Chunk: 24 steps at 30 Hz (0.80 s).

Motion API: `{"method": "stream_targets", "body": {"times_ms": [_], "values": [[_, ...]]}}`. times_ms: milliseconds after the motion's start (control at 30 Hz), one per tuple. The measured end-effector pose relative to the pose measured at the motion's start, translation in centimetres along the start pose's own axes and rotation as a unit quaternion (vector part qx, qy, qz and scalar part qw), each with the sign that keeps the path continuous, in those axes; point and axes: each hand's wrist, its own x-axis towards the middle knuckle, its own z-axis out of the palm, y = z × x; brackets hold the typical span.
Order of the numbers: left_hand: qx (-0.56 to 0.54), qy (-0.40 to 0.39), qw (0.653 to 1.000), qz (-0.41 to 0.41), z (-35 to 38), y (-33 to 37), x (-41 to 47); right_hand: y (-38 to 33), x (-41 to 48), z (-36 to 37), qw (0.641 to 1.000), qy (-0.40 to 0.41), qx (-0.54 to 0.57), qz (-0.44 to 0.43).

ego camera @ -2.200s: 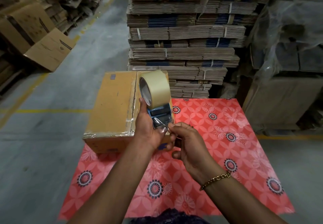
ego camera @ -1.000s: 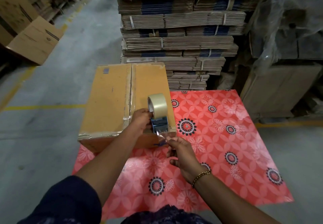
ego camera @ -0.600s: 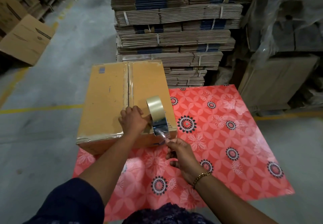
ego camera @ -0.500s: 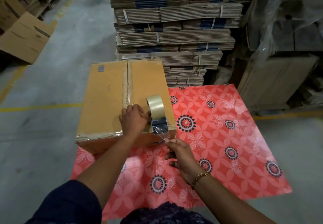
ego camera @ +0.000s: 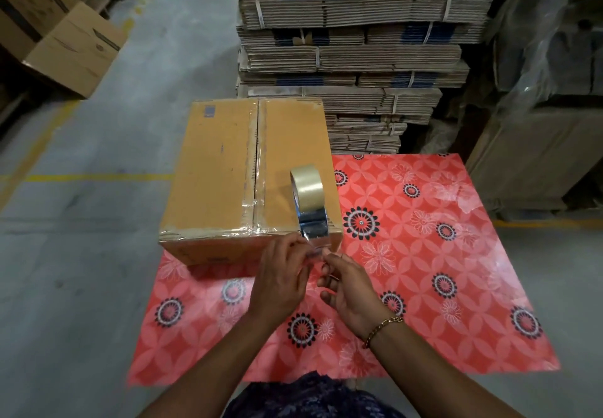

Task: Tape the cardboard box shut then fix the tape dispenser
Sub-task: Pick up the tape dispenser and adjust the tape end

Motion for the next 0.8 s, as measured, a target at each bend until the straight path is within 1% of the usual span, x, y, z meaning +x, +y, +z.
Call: {"method": "stream_targets", "body": {"times_ms": [100, 233, 367, 433, 467, 500, 533, 567, 600, 633, 700, 767, 800], "values": [[0.004, 0.021, 1.000, -0.001, 0.1, 0.3, 0.6, 0.0, -0.1, 0.2, 1.000, -0.005, 0.009, 0.003], [-0.002, 0.025, 1.000, -0.009, 0.0, 0.1, 1.4, -0.1, 0.0, 0.2, 0.999, -0.011, 0.030, 0.015], [-0.019, 0.030, 0.999, -0.014, 0.0, 0.7, 1.7, -0.3, -0.4, 0.5, 0.995, -0.050, 0.073, 0.049], [-0.035, 0.036, 0.998, -0.036, -0.1, 0.4, 2.0, -0.4, -0.8, 0.2, 0.993, -0.066, 0.093, 0.038], [-0.041, 0.036, 0.998, -0.043, -0.3, 0.0, 2.1, -0.4, -1.0, -0.1, 0.994, -0.064, 0.081, 0.023], [-0.043, 0.034, 0.997, -0.045, -0.4, -0.4, 2.1, -0.4, -1.1, -0.6, 0.998, -0.053, 0.043, -0.008], [-0.045, 0.030, 0.998, -0.043, -0.6, -0.7, 2.1, -0.4, -1.2, -1.2, 0.998, -0.032, -0.023, -0.055], [-0.050, 0.026, 0.998, -0.041, -0.7, -0.9, 2.1, -0.4, -1.2, -1.8, 0.989, -0.004, -0.098, -0.111], [-0.057, 0.023, 0.997, -0.041, -0.9, -0.9, 2.1, -0.4, -0.8, -2.4, 0.970, 0.024, -0.170, -0.175], [-0.062, 0.022, 0.997, -0.043, -1.0, -0.9, 2.0, -0.5, -0.4, -3.0, 0.942, 0.041, -0.236, -0.236], [-0.070, 0.019, 0.996, -0.046, -0.9, -0.8, 2.1, -0.8, 0.8, -3.8, 0.872, 0.042, -0.360, -0.329], [-0.083, 0.016, 0.995, -0.052, -0.8, -0.8, 2.3, -1.0, 2.0, -4.2, 0.800, 0.024, -0.457, -0.387], [-0.088, 0.015, 0.995, -0.054, -0.8, -0.9, 2.3, -1.1, 2.5, -4.2, 0.776, 0.015, -0.483, -0.404]]}}
